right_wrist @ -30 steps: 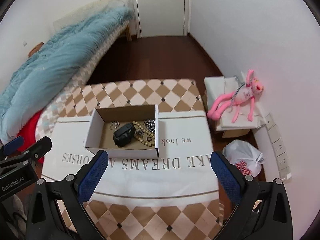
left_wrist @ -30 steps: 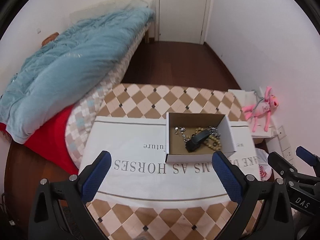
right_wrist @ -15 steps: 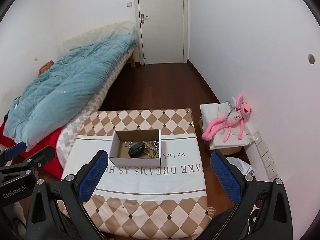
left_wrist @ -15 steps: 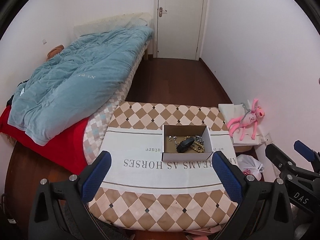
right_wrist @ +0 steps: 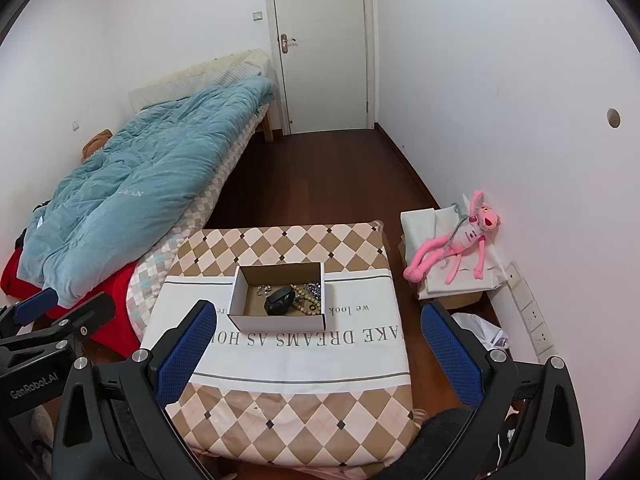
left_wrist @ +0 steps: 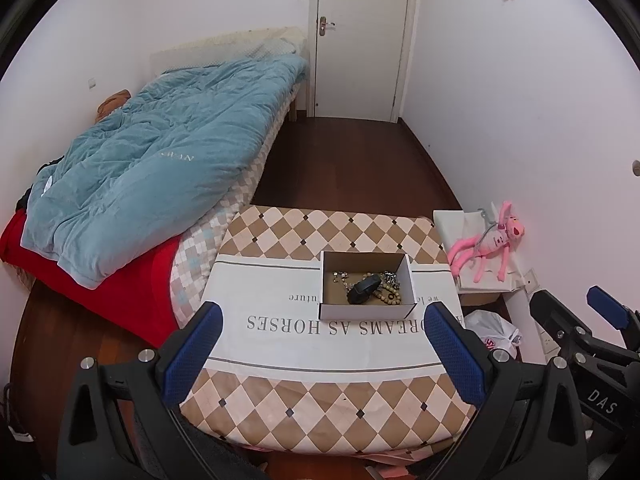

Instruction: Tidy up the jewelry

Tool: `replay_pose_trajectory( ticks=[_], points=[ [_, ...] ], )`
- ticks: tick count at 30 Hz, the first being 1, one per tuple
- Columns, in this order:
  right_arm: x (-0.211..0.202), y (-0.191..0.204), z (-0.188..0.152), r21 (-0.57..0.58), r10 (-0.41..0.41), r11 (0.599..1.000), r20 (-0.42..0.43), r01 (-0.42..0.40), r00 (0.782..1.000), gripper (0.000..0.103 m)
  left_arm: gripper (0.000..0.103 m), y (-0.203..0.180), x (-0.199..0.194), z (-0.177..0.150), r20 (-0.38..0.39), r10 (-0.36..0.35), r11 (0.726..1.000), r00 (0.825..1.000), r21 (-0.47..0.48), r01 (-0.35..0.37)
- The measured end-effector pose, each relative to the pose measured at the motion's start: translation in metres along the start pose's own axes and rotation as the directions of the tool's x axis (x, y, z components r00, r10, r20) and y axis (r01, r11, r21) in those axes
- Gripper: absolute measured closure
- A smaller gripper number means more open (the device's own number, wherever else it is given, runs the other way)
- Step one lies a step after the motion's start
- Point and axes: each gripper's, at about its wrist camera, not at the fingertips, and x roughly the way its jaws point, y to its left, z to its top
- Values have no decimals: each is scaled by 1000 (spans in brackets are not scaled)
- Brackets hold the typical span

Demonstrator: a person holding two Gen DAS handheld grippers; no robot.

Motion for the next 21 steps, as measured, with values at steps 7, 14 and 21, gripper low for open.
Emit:
replay_pose_trajectory(
  ticks=[7,14,21],
  points=[
    [24,-3,12,5,-31,999,-37,32,999,0,0,-2,30,11,-64,10,1000,998,2,-10],
    [61,-1,29,-5,-43,999,-71,42,997,0,0,1,63,25,-121,22,1000,992,-7,-23],
    [96,2,38,-13,-36,999,-118,35,992,0,0,6,90,33,-166,36,999,985,2,-36]
  ],
)
